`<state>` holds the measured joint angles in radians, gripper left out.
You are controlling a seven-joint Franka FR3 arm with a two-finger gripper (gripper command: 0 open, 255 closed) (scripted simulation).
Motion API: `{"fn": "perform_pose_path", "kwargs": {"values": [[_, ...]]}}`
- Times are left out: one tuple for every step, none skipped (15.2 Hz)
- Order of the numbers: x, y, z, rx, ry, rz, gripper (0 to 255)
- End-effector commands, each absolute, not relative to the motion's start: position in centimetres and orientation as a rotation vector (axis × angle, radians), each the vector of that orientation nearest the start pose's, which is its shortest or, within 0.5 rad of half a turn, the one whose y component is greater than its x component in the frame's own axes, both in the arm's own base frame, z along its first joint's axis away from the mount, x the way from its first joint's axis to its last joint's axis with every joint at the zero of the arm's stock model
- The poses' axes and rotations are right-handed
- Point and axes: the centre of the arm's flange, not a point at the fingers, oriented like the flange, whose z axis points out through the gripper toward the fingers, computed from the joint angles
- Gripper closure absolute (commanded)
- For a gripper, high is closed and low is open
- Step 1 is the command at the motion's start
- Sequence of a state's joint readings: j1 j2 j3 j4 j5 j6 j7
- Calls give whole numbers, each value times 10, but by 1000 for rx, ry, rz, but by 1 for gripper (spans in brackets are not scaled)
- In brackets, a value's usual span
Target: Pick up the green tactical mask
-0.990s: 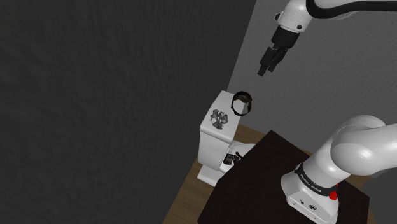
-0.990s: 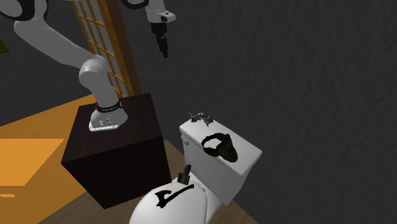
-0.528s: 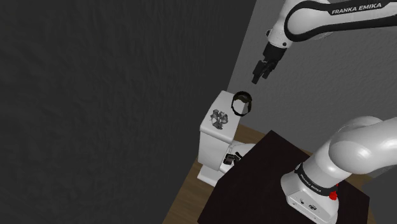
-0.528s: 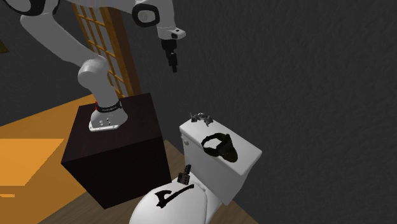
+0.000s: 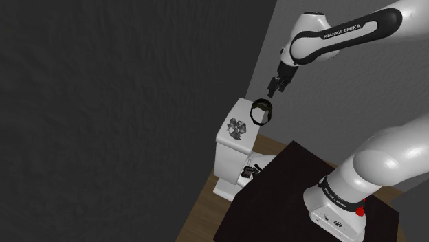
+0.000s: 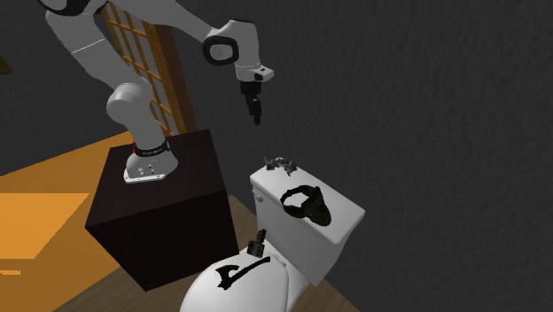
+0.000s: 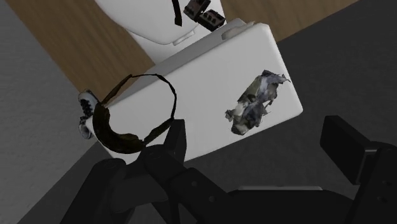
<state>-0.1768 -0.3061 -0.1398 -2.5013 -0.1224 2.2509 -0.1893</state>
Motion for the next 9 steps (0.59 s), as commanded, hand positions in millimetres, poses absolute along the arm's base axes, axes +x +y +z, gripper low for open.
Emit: {"fn": "perform_pose_path", "kwargs": {"values": [[423, -154, 380, -3222, 91, -63, 0], [427, -162, 371, -3228, 99, -61, 0], [431, -171, 363, -3235, 107, -60, 0], [434, -179, 354, -3242, 115, -59, 0], [438, -187, 345, -3249, 123, -58, 0], [442, -196, 337, -3255, 131, -57, 0], [445, -204, 328, -3262, 139, -55, 0], [449, -213, 319, -3269, 147, -54, 0], [452, -221, 311, -3275, 155, -53, 0]]}}
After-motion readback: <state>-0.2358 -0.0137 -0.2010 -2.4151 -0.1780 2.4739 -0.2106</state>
